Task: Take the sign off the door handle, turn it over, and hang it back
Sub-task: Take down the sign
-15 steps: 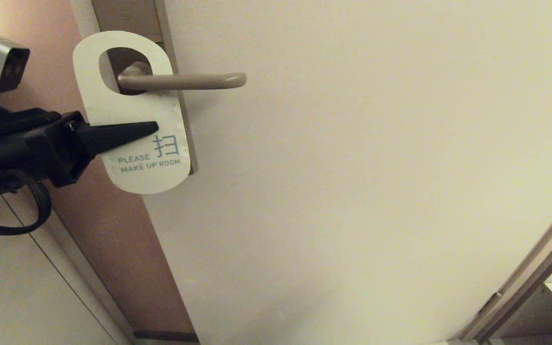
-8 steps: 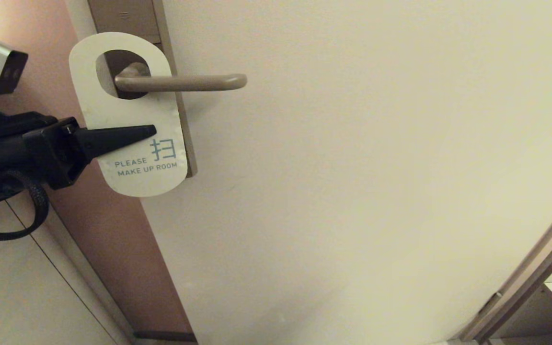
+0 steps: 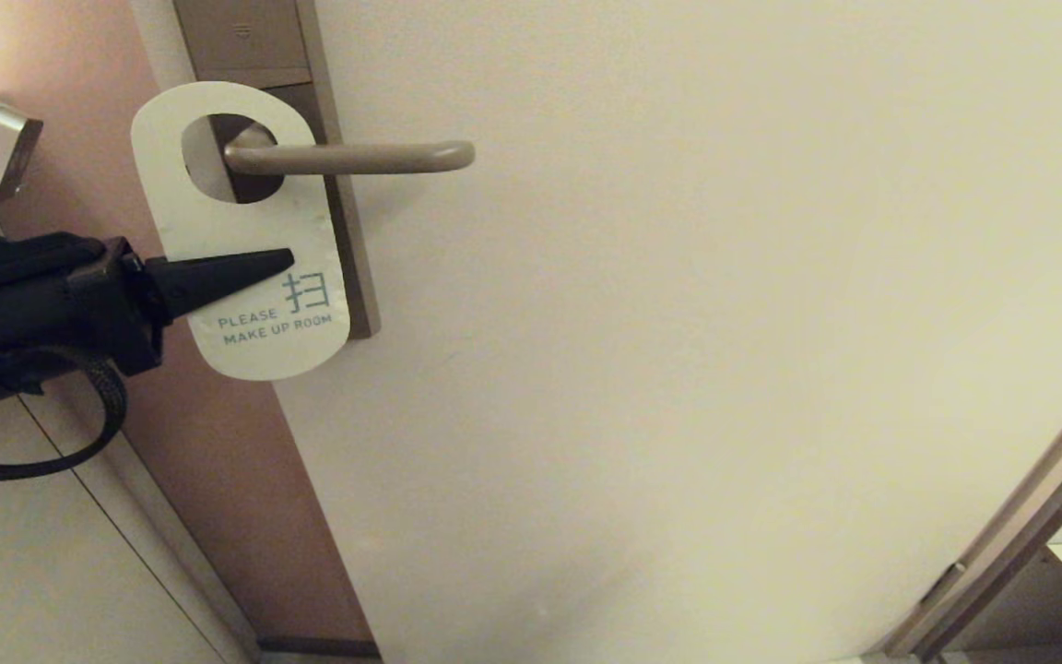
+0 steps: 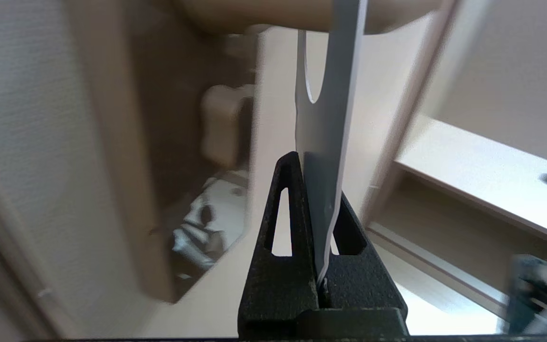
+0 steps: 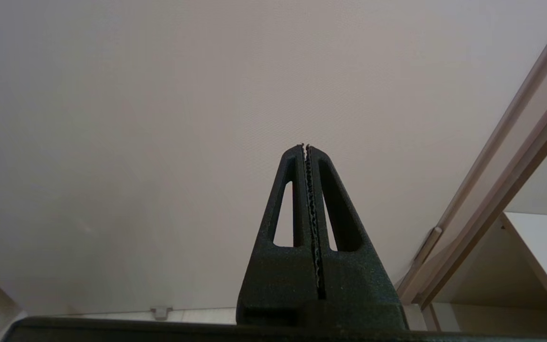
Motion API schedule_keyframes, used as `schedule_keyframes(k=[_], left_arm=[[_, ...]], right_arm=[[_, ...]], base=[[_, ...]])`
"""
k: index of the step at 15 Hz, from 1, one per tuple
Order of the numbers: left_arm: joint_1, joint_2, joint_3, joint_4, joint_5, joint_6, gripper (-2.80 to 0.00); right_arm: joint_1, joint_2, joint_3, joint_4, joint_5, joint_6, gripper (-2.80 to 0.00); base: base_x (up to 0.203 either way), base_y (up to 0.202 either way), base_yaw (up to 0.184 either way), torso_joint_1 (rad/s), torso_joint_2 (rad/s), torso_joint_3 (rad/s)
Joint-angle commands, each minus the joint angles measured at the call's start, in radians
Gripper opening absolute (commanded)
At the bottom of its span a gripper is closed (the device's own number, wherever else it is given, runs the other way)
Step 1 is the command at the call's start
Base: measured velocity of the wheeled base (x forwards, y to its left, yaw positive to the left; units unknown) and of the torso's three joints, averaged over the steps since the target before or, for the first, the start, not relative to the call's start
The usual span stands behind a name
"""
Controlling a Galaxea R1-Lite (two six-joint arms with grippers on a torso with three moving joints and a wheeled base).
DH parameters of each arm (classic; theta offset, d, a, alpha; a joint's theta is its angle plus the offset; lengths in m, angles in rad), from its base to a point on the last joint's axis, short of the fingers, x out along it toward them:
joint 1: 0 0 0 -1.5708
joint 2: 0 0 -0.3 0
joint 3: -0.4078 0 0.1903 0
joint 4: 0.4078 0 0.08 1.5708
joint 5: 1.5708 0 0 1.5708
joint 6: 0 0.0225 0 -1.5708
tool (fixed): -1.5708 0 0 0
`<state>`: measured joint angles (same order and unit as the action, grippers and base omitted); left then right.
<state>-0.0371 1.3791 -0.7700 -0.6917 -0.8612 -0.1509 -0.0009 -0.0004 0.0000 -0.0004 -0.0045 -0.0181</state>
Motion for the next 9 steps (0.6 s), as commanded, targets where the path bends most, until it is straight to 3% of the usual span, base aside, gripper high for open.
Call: schedule_keyframes(k=[1,9], left_arm=[[-0.007,-0.002,0.001,-0.004,0.019,0.006,-2.80],[-0.118,-0.023,0.000,0.022,0.214,0.042,-2.80]], right_arm=[[0.001,0.000,0.000,-0.001,0.000,0.000,-2.80],[-0.001,0.000,0.000,0.000,0.000,0.000,-2.80]], base=[[0.000,0.000,0.000,0.000,0.00,0.000],[0.000,0.000,0.000,0.000,0.00,0.000]])
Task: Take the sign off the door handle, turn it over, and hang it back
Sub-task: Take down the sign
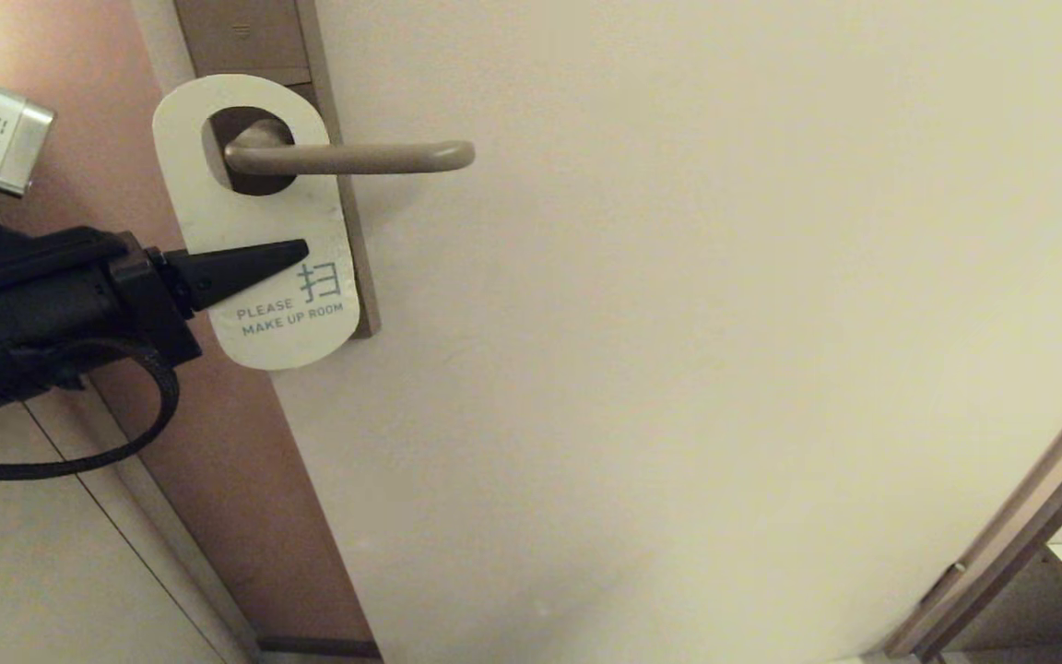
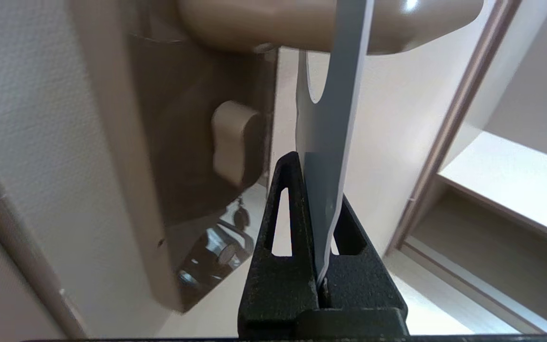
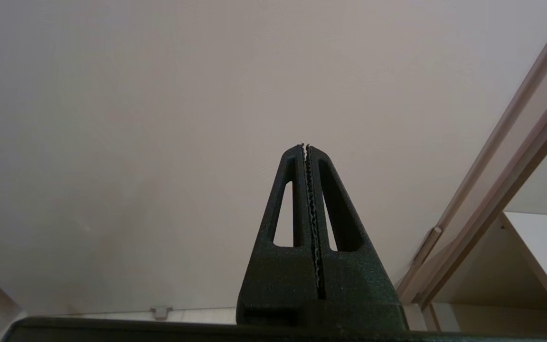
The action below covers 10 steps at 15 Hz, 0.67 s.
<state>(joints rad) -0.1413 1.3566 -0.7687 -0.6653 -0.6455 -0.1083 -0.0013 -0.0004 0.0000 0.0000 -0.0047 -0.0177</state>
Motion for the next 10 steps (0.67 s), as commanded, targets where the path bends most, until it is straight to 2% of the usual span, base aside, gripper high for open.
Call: schedule_keyframes(k=[1,8,10], left_arm=[[-0.030,-0.001,-0.002,-0.001,0.030,0.003,-2.80],[-0.112,-0.006,-0.003,0.019,0.227,0.039,-2.80],[-0.156,-0.012,-0.003,0.019,0.295,0.039,-2.80]], right_arm=[[0.000,0.000,0.000,-0.001,0.000,-0.001,-2.80],[0.000,0.000,0.000,0.000,0.000,-0.001,-2.80],[0.001,0.000,0.000,0.000,0.000,-0.001,-2.80]], base=[[0.000,0.000,0.000,0.000,0.00,0.000],[0.000,0.000,0.000,0.000,0.00,0.000],[0.000,0.000,0.000,0.000,0.00,0.000]])
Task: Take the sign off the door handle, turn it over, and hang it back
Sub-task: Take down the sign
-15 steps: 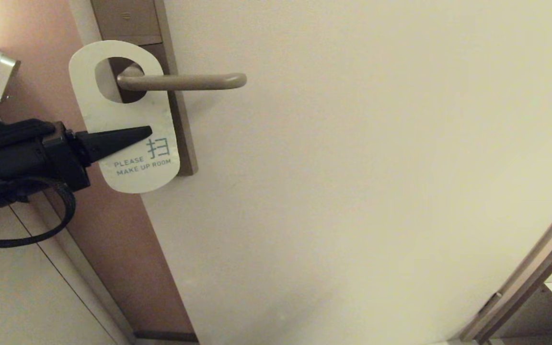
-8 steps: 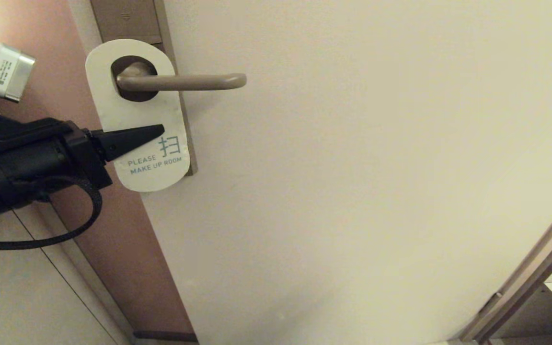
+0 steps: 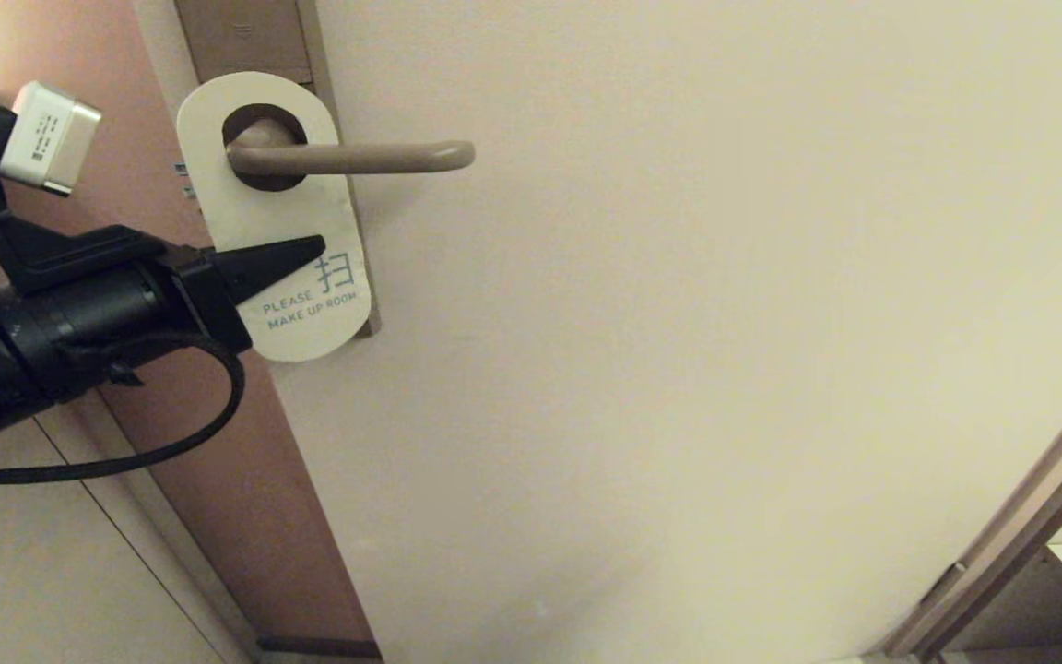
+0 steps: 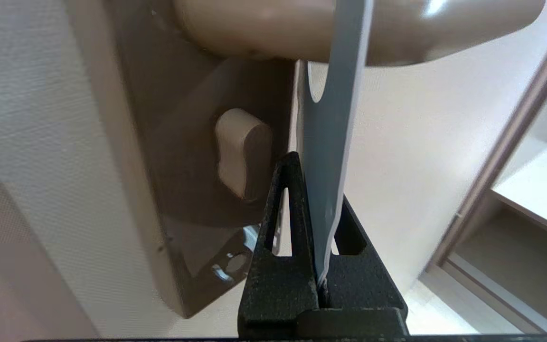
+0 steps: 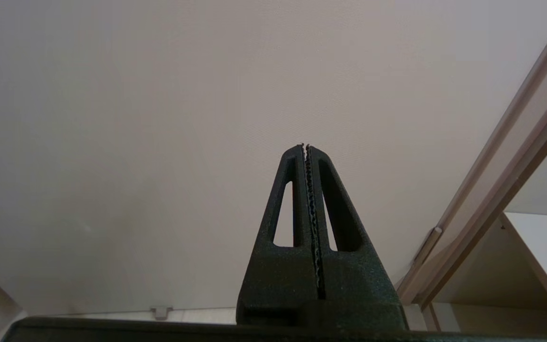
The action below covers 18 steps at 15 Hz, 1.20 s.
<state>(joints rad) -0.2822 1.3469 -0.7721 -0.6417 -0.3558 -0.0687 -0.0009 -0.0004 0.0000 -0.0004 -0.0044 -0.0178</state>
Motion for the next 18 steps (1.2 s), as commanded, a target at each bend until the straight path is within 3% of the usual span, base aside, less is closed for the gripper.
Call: schedule_keyframes(k=[1,5,15,18], left_arm=[[-0.031,-0.004,0.001,-0.005,0.031,0.000,-2.80],[-0.094,-0.004,0.001,-0.006,0.091,0.001,-2.80],[-0.256,0.068,-0.004,-0.010,0.355,0.014,-2.80],[-0.279,0.085,-0.018,-0.015,0.365,0.015,-2.80]], right_arm=[[-0.001,0.000,0.000,0.000,0.000,-0.001,-2.80],[0.000,0.000,0.000,0.000,0.000,-0.001,-2.80],[-0.001,0.000,0.000,0.000,0.000,-0.001,-2.80],[0.001,0.000,0.000,0.000,0.000,-0.001,-2.80]], base=[[0.000,0.000,0.000,0.000,0.00,0.000],[0.000,0.000,0.000,0.000,0.00,0.000],[0.000,0.000,0.000,0.000,0.00,0.000],[0.000,0.000,0.000,0.000,0.00,0.000]])
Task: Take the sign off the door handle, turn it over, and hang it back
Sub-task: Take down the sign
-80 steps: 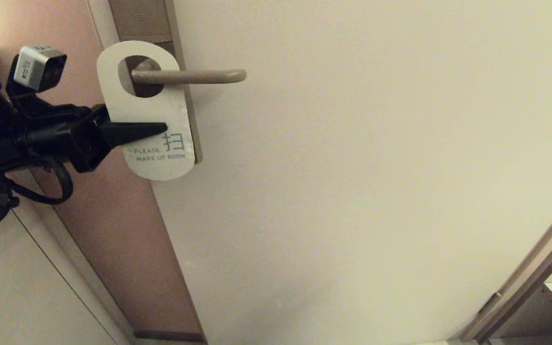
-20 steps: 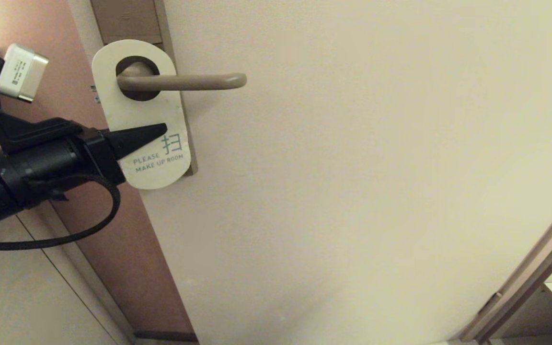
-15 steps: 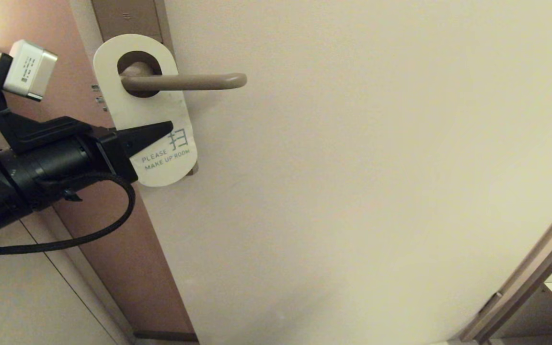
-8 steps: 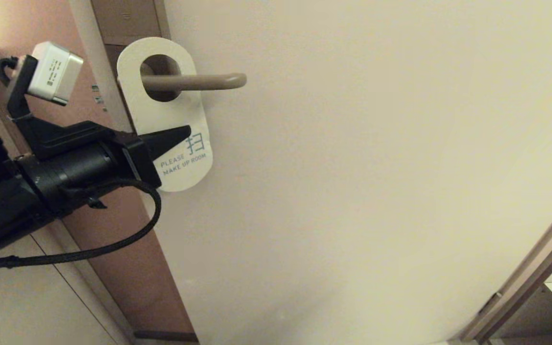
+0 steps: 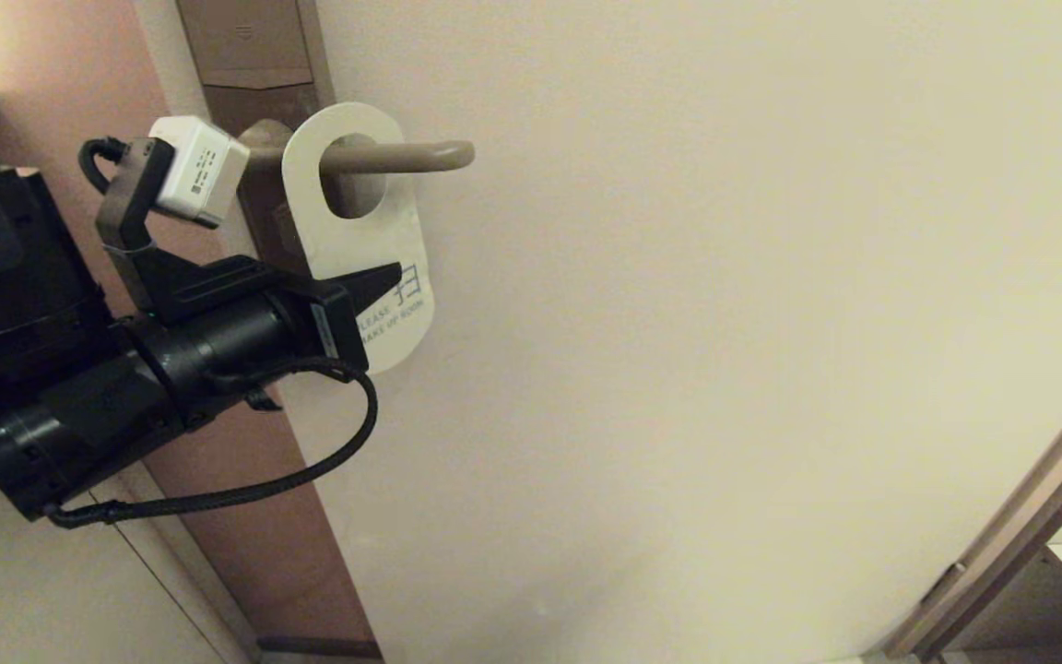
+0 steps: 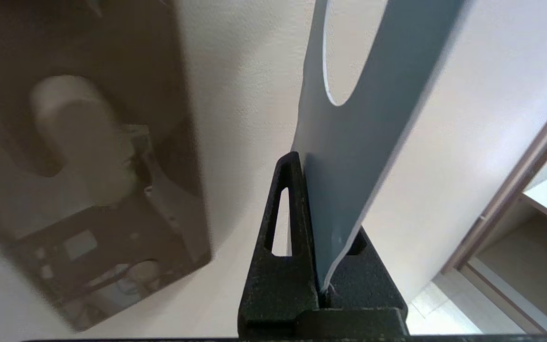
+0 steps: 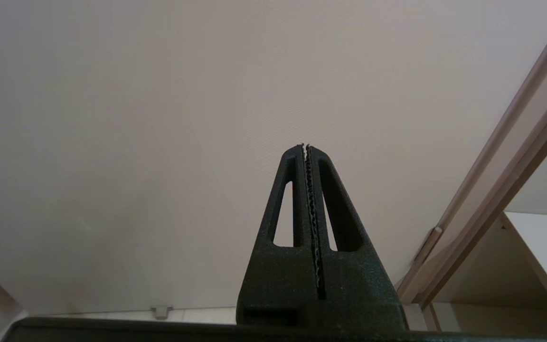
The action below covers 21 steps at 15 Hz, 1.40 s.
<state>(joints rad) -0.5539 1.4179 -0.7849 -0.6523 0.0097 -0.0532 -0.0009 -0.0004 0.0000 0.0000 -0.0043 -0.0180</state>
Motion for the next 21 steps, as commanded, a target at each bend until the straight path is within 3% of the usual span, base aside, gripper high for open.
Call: schedule_keyframes(k=[1,9,21], left_arm=[[-0.009,0.021,-0.016,-0.004,0.008,0.000,-2.80],[-0.081,0.062,-0.080,-0.003,0.073,0.026,-2.80],[-0.140,0.142,-0.151,-0.004,0.076,0.053,-2.80]], right_arm=[[-0.001,0.000,0.000,0.000,0.000,0.000,-2.80],[-0.001,0.000,0.000,0.000,0.000,0.000,-2.80],[0.000,0.000,0.000,-0.001,0.000,0.000,-2.80]], base=[[0.000,0.000,0.000,0.000,0.00,0.000],[0.000,0.000,0.000,0.000,0.00,0.000],[0.000,0.000,0.000,0.000,0.00,0.000]])
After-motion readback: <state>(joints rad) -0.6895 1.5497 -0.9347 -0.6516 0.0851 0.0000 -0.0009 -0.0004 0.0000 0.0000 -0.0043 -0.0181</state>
